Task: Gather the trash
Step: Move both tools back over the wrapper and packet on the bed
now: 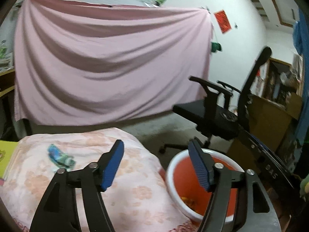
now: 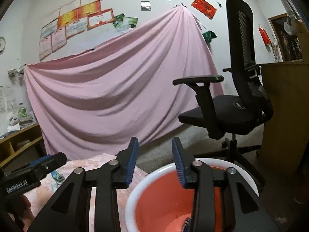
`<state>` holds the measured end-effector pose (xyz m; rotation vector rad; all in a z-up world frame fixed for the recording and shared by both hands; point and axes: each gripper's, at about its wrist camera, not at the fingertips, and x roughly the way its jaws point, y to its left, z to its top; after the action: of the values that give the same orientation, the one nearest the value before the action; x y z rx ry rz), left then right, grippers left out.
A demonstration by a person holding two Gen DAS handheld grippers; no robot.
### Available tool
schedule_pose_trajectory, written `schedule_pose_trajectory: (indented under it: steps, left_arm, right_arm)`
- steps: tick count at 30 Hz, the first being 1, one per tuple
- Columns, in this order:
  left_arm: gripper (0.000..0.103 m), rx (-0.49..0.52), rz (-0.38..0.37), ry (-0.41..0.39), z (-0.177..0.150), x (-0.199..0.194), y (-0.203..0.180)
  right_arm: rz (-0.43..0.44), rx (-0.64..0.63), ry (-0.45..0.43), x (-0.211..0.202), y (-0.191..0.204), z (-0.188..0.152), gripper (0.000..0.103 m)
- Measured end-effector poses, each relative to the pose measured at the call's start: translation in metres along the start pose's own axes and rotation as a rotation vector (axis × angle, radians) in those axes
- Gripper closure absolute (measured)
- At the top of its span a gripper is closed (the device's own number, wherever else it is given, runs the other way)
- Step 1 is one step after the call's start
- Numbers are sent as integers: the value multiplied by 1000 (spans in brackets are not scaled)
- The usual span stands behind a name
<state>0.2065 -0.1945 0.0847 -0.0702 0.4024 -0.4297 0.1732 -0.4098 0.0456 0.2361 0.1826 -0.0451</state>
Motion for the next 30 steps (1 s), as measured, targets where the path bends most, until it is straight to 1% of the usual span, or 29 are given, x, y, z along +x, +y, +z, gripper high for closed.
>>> schedule_pose_trajectory:
  steps: [1, 2, 4, 5, 7, 8, 9, 10, 11, 14, 15, 16, 20, 26, 30]
  left_arm:
    - [30, -14, 13, -10, 1, -4, 6]
    - [27, -26, 24, -19, 2, -7, 10]
    - [19, -54, 51, -46, 3, -15, 21]
    - [17, -65, 62, -59, 4, -20, 26]
    - [8, -80, 93, -85, 4, -28, 35]
    - [7, -86, 116, -106, 4, -34, 41]
    - [5, -90, 131, -121, 4, -37, 44]
    - [3, -94, 148, -134, 3, -42, 49]
    - [3, -97, 167, -145, 2, -46, 54]
    - [3, -103, 216, -164, -2, -55, 67]
    - [3, -106, 234, -169, -4, -57, 72]
    - [2, -108, 253, -173, -5, -59, 75]
    - [2, -115, 318, -188, -13, -71, 90]
    - [2, -114, 368, -211, -22, -87, 111]
    - [2, -100, 389, -222, -24, -95, 121]
  right_arm:
    - [2, -4, -4, 0, 2, 1, 66]
    - [4, -8, -12, -1, 5, 1, 65]
    - [10, -10, -28, -2, 11, 2, 56]
    - [15, -9, -38, -3, 13, 2, 55]
    - [20, -12, -60, -5, 19, 3, 52]
    - [23, -13, -66, -6, 22, 3, 50]
    - [29, -13, -77, -6, 25, 4, 39]
    - [37, -10, -92, -8, 28, 4, 24]
    - [44, -8, -103, -9, 30, 3, 19]
    - [76, -13, -140, -14, 42, 4, 15]
    - [79, -22, -151, -15, 47, 3, 9]
    - [80, -28, -161, -16, 51, 3, 1]
    - [113, -44, -199, -20, 68, 2, 0]
    - [144, -92, -233, -24, 93, -3, 0]
    - [162, -121, -238, -24, 107, -8, 0]
